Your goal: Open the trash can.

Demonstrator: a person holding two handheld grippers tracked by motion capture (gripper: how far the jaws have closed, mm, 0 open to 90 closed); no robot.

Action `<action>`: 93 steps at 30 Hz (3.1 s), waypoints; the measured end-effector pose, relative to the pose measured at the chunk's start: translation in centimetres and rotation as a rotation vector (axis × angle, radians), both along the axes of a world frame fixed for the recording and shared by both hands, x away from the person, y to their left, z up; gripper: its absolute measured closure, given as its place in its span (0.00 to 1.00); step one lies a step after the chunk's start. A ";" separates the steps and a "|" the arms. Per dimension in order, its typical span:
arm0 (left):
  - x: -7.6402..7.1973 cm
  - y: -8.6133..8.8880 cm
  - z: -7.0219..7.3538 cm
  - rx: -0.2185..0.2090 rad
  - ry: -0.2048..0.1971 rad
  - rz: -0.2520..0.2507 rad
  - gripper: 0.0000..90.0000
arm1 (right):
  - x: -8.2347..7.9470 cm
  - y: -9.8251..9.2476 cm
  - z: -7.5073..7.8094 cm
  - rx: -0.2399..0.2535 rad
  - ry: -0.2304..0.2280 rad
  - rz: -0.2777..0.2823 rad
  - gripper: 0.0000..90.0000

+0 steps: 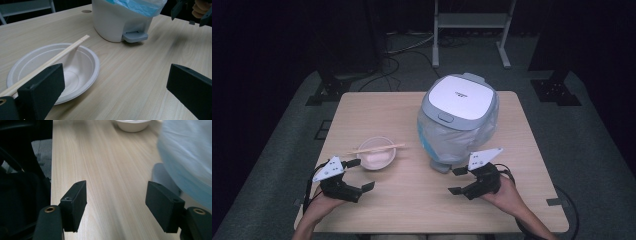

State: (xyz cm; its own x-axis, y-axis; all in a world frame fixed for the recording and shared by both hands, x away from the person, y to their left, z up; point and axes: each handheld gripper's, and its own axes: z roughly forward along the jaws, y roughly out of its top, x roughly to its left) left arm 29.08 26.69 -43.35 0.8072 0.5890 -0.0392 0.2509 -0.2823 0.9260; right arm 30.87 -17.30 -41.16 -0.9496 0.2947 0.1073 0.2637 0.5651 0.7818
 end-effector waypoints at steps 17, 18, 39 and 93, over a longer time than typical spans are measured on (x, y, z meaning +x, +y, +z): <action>-0.1 0.3 0.0 -0.005 0.002 -0.001 0.01 | 2.5 7.5 -2.4 -0.156 -0.024 0.086 0.31; -0.1 0.4 0.0 -0.004 0.002 -0.001 0.01 | 2.7 7.7 -2.5 -0.163 -0.026 0.088 0.30; -0.2 0.5 -0.1 -0.009 0.007 -0.002 0.01 | 5.5 11.9 -3.1 -0.258 -0.093 0.042 0.26; -0.3 0.4 0.0 -0.018 0.014 -0.006 0.01 | 4.2 7.7 -4.5 -0.389 -0.091 -0.001 0.32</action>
